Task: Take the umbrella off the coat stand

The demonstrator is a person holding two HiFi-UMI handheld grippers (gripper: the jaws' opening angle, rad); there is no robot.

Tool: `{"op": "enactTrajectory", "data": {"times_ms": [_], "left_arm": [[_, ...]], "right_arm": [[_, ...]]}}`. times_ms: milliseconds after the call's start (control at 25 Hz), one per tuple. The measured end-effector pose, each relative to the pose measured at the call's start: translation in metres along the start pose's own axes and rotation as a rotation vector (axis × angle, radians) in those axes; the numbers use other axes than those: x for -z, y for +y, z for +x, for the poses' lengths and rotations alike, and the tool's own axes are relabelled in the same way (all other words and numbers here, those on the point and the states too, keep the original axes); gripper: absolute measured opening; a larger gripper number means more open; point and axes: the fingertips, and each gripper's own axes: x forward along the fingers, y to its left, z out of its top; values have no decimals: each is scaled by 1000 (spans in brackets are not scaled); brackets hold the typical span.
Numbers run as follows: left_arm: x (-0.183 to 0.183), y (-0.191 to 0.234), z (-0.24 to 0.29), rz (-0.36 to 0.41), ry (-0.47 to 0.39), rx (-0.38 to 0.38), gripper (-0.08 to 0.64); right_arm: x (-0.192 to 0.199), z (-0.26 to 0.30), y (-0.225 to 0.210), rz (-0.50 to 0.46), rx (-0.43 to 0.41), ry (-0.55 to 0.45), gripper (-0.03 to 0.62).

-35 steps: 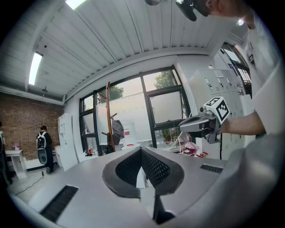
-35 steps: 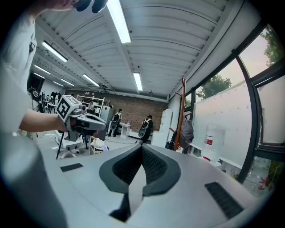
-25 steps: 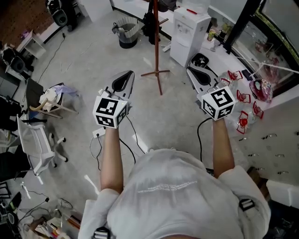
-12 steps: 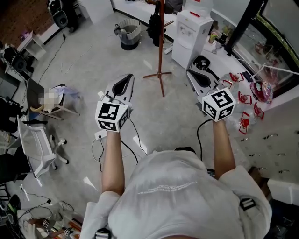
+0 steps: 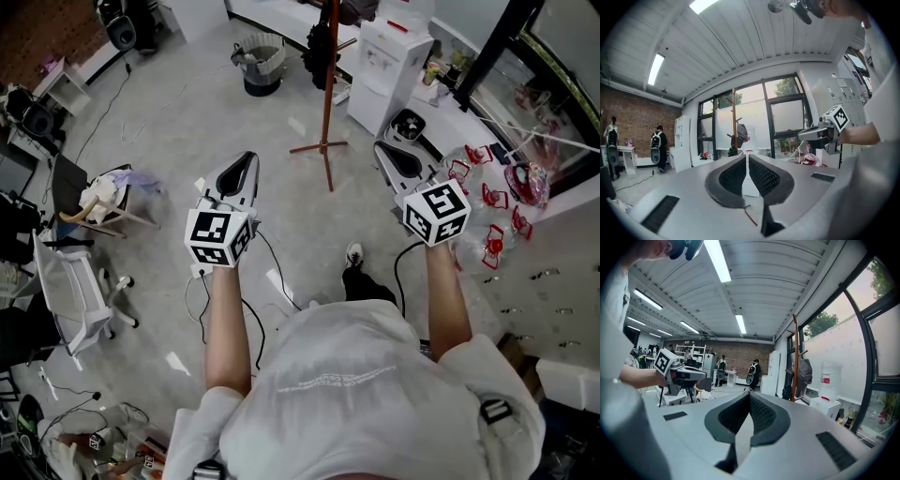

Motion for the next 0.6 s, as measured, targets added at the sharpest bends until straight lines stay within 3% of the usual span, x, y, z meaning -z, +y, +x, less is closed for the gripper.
{"op": "enactTrajectory", "data": {"times_ms": [80, 120, 160, 280, 440, 600], "left_arm": [[2, 2, 10, 4, 5, 11, 54], [5, 3, 15, 10, 15, 20, 147], [7, 3, 21, 20, 25, 28, 190], [6, 8, 42, 33, 29, 38, 227], [5, 14, 83, 31, 30, 35, 229], [3, 17, 131, 12, 20, 36, 160]], "right_arm": [[3, 7, -6, -2, 4, 3, 25], [5, 11, -8, 0, 1, 4, 25], [7, 16, -11, 5, -5, 4, 25], [13, 32, -27, 23, -23, -4, 25], [20, 56, -66, 41, -26, -23, 25], [30, 83, -112, 68, -32, -67, 25]]}}
